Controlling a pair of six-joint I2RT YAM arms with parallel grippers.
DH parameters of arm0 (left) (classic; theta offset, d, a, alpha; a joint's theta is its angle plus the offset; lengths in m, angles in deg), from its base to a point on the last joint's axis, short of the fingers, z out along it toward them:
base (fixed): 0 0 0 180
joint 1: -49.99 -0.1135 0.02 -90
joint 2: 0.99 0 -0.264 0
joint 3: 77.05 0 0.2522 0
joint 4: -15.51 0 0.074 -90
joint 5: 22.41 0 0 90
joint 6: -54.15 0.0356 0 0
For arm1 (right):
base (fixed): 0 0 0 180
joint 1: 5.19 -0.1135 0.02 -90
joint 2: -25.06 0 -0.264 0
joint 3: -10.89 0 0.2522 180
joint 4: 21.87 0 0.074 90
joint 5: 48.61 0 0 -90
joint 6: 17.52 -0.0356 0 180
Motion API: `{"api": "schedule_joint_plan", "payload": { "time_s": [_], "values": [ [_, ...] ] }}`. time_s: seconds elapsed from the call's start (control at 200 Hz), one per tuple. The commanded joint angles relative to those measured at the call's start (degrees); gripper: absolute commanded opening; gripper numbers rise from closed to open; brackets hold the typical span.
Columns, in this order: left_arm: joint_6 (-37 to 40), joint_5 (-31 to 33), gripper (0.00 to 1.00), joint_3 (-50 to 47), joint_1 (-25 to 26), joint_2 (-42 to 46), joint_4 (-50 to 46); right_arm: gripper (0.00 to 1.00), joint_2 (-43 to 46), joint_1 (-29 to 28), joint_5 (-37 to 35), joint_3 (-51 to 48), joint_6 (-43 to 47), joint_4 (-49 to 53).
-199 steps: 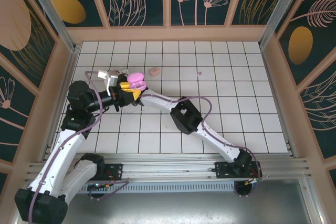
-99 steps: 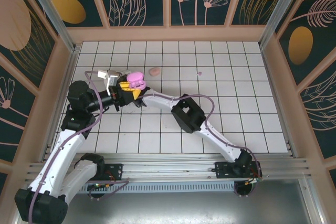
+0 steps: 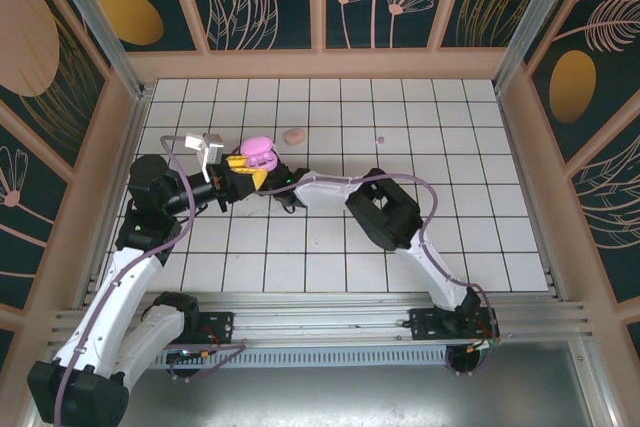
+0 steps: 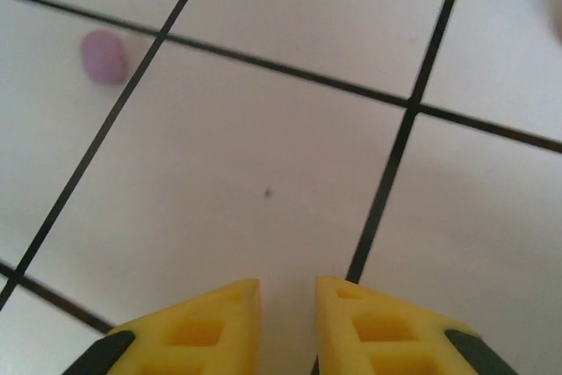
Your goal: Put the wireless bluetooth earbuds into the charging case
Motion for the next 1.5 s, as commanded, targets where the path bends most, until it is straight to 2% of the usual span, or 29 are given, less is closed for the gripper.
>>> {"api": "schedule_joint_plan", "payload": {
  "time_s": [0.0, 0.195, 0.365, 0.445, 0.731, 0.986, 1.131, 1.356, 1.496],
  "values": [
    [-1.23, 0.62, 0.17, 1.19, -0.43, 0.02, 2.43, 0.31, 1.68, 0.93, 5.25, 1.44, 1.27, -4.59],
    [-1.95, 0.52, 0.16, 2.61, -0.41, -1.28, 2.71, 0.44, -7.56, 0.92, 8.88, 18.59, 5.55, 2.66],
    [-1.62, 0.74, 0.17, 3.66, -0.45, -1.84, 2.1, 0.49, -17.88, 1.01, 10.01, 37.0, 7.54, 10.93],
    [-1.1, 0.88, 0.16, 3.91, -0.45, -1.93, 1.75, 0.5, -21.28, 1.02, 10.69, 42.08, 8.3, 12.18],
    [-0.95, 0.43, 0.16, 3.77, -0.43, -2.8, 2.57, 0.57, -23.98, 1.5, 10.92, 41.9, 9.74, 6.88],
    [-0.87, 0.51, 0.16, 3.13, -0.43, -2.55, 2.82, 0.58, -25.65, 1.39, 11.53, 42.09, 11.27, 7.35],
    [-0.71, 0.7, 0.16, 2.96, -0.43, -2.53, 2.83, 0.54, -26.07, 0.41, 7.77, 42.21, 11.95, 9.87],
    [-0.61, 0.72, 0.16, 3.04, -0.45, -2.62, 2.65, 0.33, -25.72, -0.03, 7.24, 41.73, 12.94, 13.67],
    [-0.52, 0.96, 0.17, 3.02, -0.52, -2.36, 2.5, 0.25, -22.51, -0.03, 5.95, 37.7, 12.93, 14.05]
  ]
}}
